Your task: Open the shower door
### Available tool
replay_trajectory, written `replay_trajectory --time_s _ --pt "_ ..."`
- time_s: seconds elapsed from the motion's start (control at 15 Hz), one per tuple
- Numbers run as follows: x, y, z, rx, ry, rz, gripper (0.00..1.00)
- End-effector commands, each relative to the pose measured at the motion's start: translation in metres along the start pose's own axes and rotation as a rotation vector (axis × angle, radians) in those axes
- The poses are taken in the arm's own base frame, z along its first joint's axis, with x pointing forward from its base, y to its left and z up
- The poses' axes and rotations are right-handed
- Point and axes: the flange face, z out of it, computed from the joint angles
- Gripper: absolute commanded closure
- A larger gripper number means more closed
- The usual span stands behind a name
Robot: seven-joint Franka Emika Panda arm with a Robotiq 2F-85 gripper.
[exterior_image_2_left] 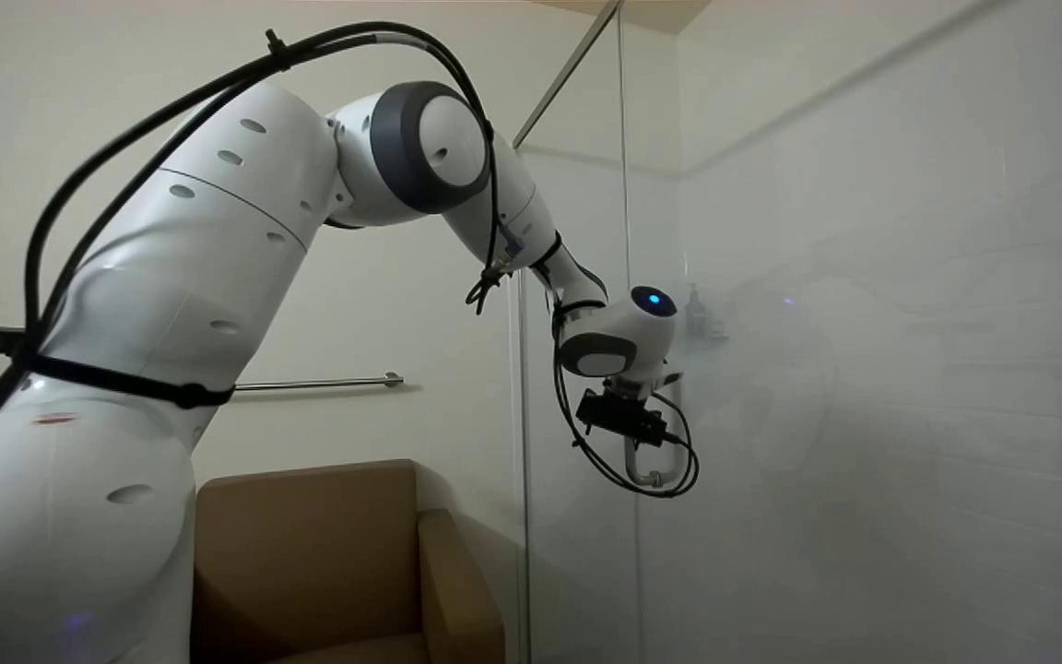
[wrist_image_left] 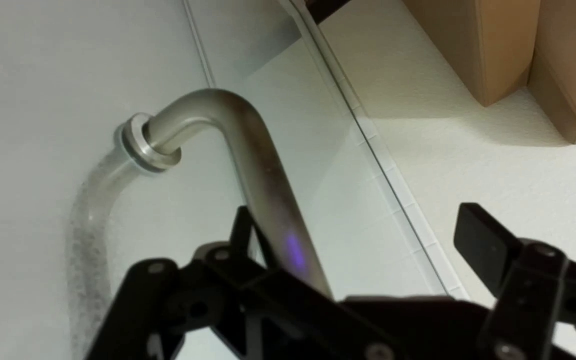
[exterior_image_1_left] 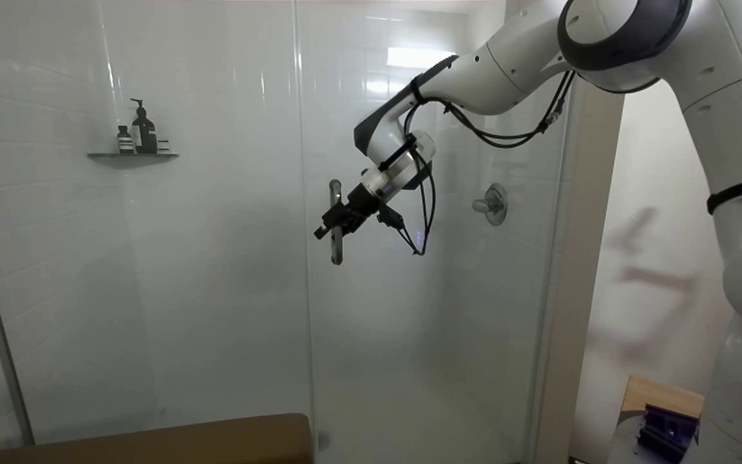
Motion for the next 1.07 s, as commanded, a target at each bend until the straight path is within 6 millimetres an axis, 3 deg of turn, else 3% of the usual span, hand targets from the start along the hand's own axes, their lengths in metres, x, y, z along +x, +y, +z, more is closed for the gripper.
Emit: replay_trajectory --time_s 0.0,0.2,0.67,1.0 --pt "-0.030 -0.034 0.006 0.118 -0.090 0.006 0.00" --pt "-0.030 -0.030 -0.007 0.136 -0.095 -0.012 0.00" --pt "-0.045 -0.027 -0.006 0.204 -0.125 -0.069 0.00" --pt "-0.053 -0.038 -0.009 0.218 -0.149 -0.085 0.00"
